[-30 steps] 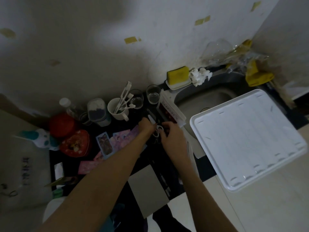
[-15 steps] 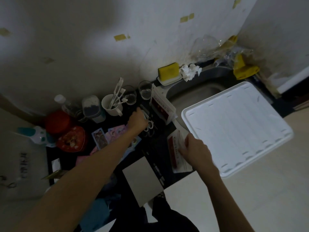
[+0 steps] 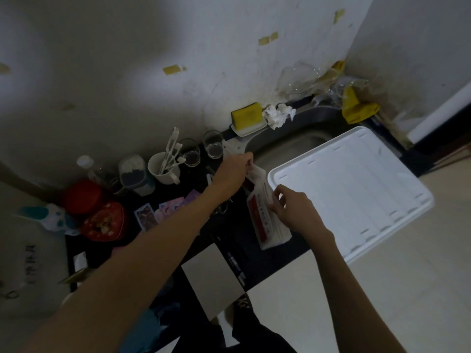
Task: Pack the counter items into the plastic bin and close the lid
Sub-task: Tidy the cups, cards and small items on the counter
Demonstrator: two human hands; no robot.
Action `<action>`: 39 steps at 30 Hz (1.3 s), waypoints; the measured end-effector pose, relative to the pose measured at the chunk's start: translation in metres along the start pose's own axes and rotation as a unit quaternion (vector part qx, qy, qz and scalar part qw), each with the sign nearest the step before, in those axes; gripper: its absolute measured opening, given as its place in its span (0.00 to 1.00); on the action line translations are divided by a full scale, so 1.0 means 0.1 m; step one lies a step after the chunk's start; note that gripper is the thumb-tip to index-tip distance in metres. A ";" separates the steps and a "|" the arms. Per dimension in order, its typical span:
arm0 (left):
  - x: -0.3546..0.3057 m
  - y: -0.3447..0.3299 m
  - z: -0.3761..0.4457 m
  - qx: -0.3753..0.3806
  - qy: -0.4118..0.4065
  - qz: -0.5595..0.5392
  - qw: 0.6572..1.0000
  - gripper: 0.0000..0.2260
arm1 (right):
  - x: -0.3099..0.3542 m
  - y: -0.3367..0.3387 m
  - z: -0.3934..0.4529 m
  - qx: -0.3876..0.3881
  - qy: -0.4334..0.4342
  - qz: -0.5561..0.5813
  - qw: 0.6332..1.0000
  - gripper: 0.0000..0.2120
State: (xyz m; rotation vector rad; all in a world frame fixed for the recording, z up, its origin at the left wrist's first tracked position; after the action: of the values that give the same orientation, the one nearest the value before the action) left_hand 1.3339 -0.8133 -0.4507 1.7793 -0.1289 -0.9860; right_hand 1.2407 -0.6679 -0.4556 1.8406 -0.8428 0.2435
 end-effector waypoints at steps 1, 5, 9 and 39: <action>-0.03 0.01 0.00 -0.002 -0.002 -0.008 1.000 0.06 | -0.03 0.00 -0.02 -0.002 -0.001 0.004 1.000 0.06; -0.19 0.16 -0.02 -0.018 -0.019 -0.031 0.999 0.05 | -0.15 0.03 -0.16 0.010 -0.005 0.027 1.000 0.05; -0.52 0.50 -0.10 -0.089 -0.064 0.095 0.989 0.06 | -0.19 0.17 -0.27 -0.006 -0.010 0.067 0.998 0.07; -0.06 -0.65 -1.03 0.118 0.227 -0.399 0.881 0.05 | -0.01 0.06 -0.17 -0.023 0.071 -0.053 0.996 0.07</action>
State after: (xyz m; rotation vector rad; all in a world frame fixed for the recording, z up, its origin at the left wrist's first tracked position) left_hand 1.3762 -0.7057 -0.4894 2.2982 0.8814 -1.0972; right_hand 1.2401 -0.6539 -0.4447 1.7964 -0.6460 0.2816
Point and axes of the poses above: each hand's wrist, its own z-axis towards the middle knuckle, its own y-axis out of the back of the hand, x = y × z, the point moved 9 cm from there along z, towards the middle knuckle, and after that the axes turned 8 degrees about x, right-handed, at the moved point
